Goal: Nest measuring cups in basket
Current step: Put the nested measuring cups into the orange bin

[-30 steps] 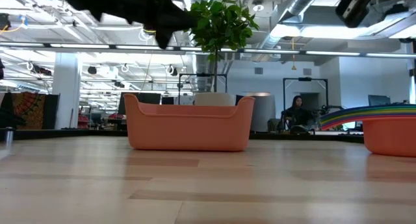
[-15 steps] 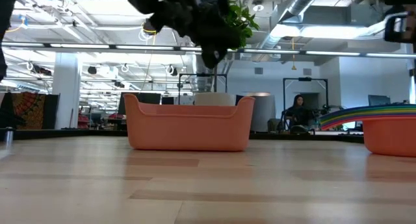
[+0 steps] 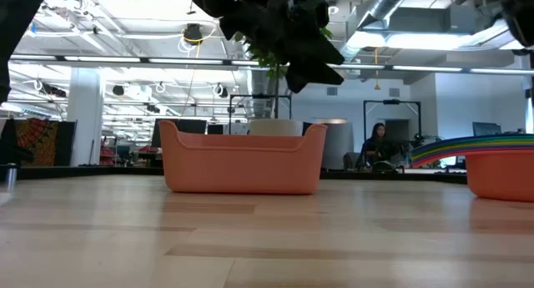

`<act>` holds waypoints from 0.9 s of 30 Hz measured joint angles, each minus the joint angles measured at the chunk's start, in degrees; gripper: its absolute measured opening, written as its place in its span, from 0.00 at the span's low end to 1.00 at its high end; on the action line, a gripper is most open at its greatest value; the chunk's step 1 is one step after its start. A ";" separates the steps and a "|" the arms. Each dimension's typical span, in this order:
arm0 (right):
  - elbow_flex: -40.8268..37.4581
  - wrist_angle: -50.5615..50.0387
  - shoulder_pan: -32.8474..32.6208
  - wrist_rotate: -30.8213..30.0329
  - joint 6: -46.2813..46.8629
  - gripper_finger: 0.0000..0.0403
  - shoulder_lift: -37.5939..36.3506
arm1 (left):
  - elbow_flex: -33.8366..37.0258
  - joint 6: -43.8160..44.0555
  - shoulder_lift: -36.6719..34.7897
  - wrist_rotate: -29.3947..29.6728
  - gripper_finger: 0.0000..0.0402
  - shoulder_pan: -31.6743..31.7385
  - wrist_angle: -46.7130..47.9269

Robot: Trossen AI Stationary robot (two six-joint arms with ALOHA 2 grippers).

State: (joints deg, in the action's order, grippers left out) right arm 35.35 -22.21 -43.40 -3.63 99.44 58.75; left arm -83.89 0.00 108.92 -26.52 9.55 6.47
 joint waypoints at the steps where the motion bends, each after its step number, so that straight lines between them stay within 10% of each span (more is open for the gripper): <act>1: 0.00 -1.21 -0.68 0.47 1.13 0.07 0.42 | -0.07 0.94 0.14 0.52 0.50 -0.03 -0.65; 9: 0.02 -11.85 -4.71 2.77 1.14 0.02 4.99 | -0.22 9.18 -0.03 11.07 0.50 0.01 -10.63; 27: -0.02 -38.88 -2.86 -1.15 2.42 0.03 4.93 | -0.16 14.31 -0.19 12.93 0.50 -2.88 -8.04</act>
State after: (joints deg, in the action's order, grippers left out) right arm 35.33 -61.08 -46.26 -4.78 101.86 63.68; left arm -84.05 14.31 108.73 -13.58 6.67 -1.57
